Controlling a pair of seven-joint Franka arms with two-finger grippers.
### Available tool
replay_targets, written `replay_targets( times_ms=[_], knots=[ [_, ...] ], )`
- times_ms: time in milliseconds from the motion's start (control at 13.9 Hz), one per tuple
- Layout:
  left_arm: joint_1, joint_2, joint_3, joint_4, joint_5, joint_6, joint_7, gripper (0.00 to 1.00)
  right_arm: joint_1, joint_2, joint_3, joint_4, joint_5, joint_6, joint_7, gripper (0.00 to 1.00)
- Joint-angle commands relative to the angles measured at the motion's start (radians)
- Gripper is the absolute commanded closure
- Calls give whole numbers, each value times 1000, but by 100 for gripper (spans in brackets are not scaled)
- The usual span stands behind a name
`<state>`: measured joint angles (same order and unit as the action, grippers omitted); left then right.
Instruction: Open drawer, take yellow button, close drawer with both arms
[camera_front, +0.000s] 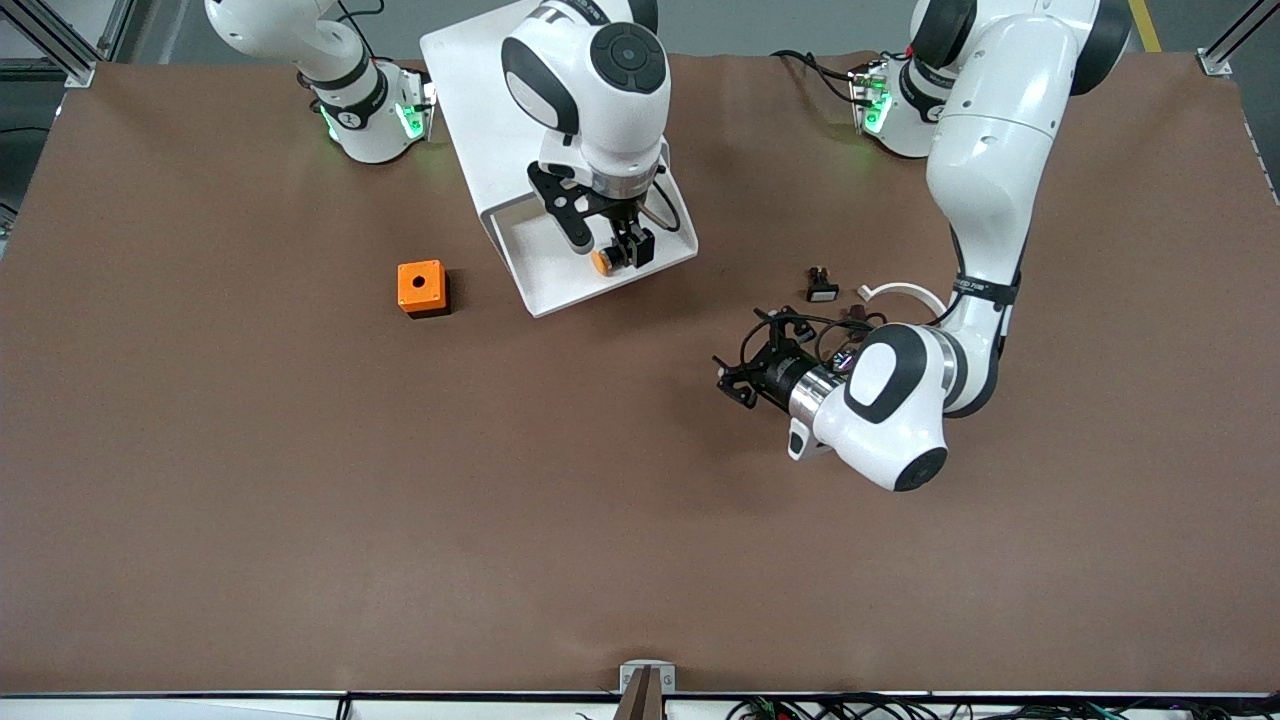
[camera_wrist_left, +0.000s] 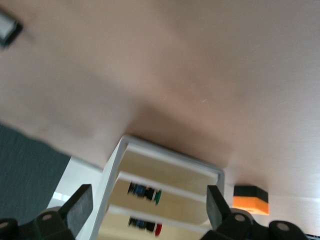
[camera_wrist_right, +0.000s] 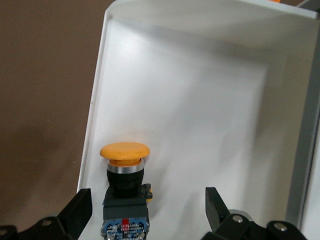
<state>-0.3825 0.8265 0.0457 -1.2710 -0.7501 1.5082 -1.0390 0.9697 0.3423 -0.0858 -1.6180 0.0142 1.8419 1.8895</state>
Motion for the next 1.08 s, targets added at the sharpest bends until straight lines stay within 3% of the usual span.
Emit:
replay_targets(
  times_ms=[0, 431, 790, 1006],
  knots=[
    [-6, -27, 28, 27, 35, 76, 124, 0, 17, 17, -11, 24, -17, -4, 22, 0],
    [-137, -92, 186, 39, 97, 185, 248, 0, 21, 40, -11, 43, -3, -6, 23, 0],
    [-356, -112, 426, 39, 109, 239, 246, 0, 21, 41, -11, 56, 1, -4, 22, 1],
    [-417, -101, 476, 32, 115, 291, 240, 0, 21, 43, -11, 56, 4, 17, 20, 28]
  ],
)
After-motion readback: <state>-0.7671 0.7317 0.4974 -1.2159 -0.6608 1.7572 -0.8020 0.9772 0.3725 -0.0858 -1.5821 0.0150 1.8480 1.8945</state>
